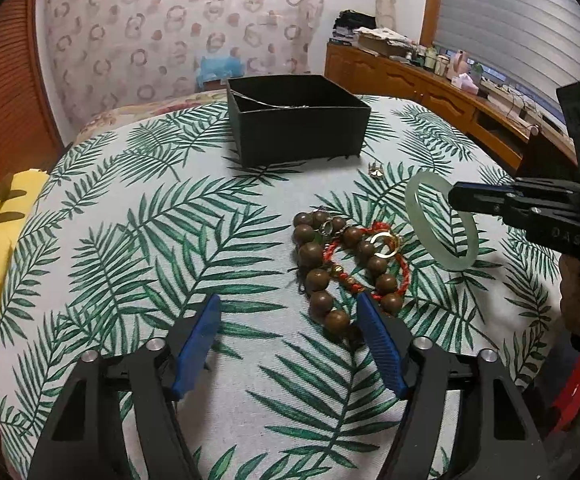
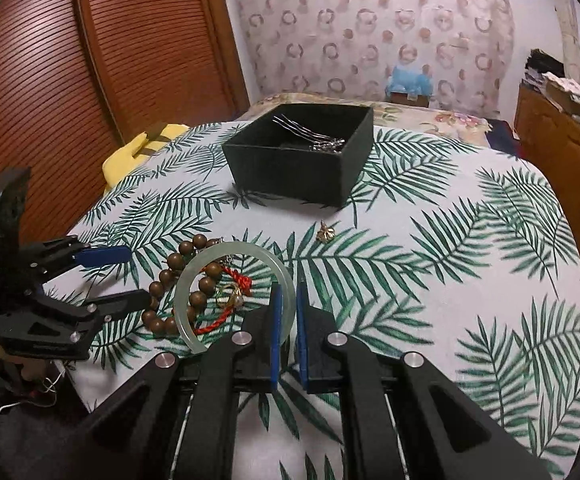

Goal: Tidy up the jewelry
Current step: 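Grasp the pale green jade bangle with the right tool and lift it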

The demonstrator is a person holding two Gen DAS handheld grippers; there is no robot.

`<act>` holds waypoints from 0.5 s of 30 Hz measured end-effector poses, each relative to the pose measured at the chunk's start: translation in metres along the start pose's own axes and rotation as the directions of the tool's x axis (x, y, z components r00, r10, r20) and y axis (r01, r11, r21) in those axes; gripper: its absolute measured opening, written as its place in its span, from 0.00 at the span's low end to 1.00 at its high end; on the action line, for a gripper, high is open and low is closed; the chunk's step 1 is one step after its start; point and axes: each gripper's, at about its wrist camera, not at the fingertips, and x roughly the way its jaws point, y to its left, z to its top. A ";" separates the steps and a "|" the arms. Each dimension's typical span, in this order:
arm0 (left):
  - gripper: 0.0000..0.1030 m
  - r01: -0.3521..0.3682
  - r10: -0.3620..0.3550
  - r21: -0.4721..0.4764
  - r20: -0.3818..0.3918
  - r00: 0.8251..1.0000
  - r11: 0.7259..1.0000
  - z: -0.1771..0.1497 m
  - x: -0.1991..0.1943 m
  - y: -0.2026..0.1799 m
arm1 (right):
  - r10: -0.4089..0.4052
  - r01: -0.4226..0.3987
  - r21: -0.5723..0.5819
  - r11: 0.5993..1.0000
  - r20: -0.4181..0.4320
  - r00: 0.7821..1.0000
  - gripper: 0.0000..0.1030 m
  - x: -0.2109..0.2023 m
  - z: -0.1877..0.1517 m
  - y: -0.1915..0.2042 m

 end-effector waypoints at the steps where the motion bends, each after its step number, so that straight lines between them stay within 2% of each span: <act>1: 0.55 0.005 -0.005 -0.001 -0.003 1.000 1.000 0.001 0.001 0.000 | -0.006 0.006 -0.002 1.000 -0.002 1.000 0.08 -0.001 -0.001 -0.001; 3: 0.48 0.021 -0.021 -0.007 -0.008 1.000 1.000 0.003 0.004 0.000 | -0.014 0.014 -0.009 1.000 -0.011 1.000 0.08 -0.001 -0.003 0.001; 7: 0.45 0.038 -0.038 -0.012 -0.014 0.999 0.999 0.008 0.008 0.003 | -0.021 0.021 -0.016 1.000 -0.013 1.000 0.08 -0.002 -0.005 0.003; 10: 0.38 0.044 -0.044 -0.001 -0.022 0.999 0.999 0.011 0.012 0.001 | -0.018 0.018 -0.013 1.000 -0.007 1.000 0.08 -0.001 -0.004 0.004; 13: 0.22 0.046 -0.045 0.019 -0.027 0.999 0.999 0.013 0.017 -0.003 | -0.015 0.015 -0.009 1.000 -0.010 1.000 0.08 0.001 -0.004 0.005; 15: 0.22 0.038 -0.038 0.037 -0.018 0.999 0.999 0.013 0.019 -0.007 | -0.020 0.020 -0.010 1.000 -0.016 1.000 0.08 0.003 -0.004 0.006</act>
